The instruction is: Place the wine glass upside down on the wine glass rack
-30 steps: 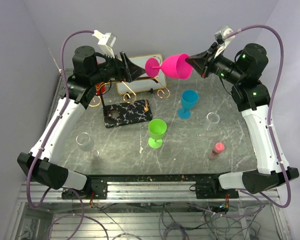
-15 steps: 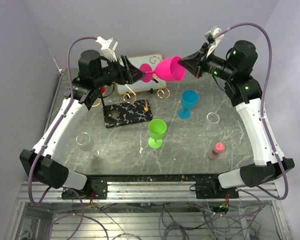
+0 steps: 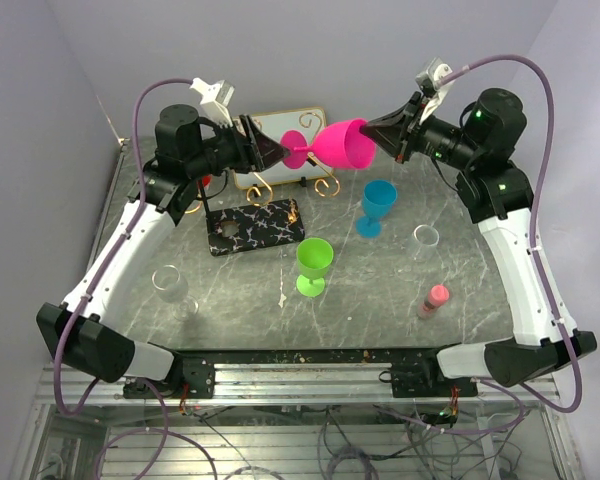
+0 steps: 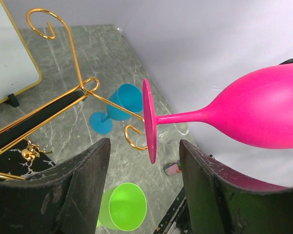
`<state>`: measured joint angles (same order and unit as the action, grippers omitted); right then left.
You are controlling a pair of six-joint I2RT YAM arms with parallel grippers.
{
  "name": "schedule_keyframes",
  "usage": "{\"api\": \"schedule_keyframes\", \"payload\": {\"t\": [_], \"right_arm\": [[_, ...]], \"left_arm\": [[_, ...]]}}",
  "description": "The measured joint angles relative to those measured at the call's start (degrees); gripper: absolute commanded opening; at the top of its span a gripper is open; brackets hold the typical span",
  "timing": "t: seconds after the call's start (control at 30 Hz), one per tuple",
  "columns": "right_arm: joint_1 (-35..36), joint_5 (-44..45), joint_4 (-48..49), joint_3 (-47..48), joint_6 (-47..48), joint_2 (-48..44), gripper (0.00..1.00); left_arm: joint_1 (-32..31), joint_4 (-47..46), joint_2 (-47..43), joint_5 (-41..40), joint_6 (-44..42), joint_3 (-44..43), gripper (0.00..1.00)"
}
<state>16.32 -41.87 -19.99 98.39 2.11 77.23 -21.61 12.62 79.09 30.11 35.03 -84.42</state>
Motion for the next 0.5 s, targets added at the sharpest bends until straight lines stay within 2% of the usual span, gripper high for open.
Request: {"api": "schedule_keyframes", "payload": {"t": [0.17,0.5], "right_arm": [[0.0,-0.4,0.0,-0.1,0.5,-0.4,0.00],[0.0,-1.5,0.0,-0.1,0.2,-0.3,0.00]], "left_arm": [[0.0,-0.9,-0.1,0.9,0.3,0.2,0.55],[0.0,-1.3,-0.8,1.8,0.2,1.7,0.46]]}}
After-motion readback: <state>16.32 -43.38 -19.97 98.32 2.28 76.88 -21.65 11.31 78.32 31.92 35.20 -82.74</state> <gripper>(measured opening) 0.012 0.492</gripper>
